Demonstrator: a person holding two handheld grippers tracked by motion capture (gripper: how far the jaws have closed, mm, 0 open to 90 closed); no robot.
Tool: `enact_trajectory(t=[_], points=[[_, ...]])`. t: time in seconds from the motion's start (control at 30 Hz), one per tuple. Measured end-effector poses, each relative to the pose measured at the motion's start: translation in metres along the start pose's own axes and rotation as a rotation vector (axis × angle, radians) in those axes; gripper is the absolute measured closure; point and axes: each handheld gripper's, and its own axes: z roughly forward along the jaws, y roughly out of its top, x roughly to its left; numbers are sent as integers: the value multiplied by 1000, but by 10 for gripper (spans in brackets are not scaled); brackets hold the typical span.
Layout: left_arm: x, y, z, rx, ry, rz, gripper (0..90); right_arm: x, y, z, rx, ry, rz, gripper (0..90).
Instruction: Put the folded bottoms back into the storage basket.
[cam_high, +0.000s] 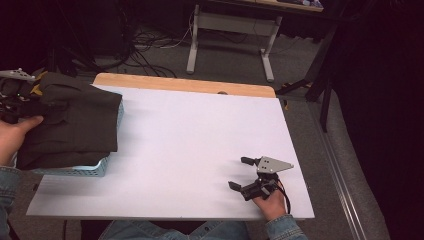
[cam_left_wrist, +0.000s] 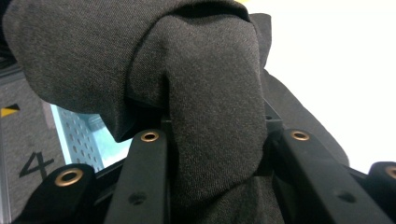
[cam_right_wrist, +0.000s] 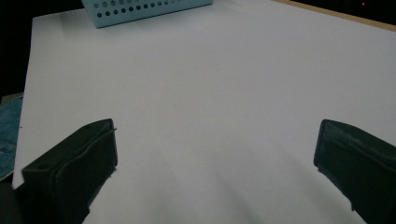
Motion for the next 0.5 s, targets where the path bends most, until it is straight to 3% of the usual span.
enact_trajectory(t=[0.5], points=[[21,-4,26,18,21,-28,642,0,0,1,6,2,-1,4]])
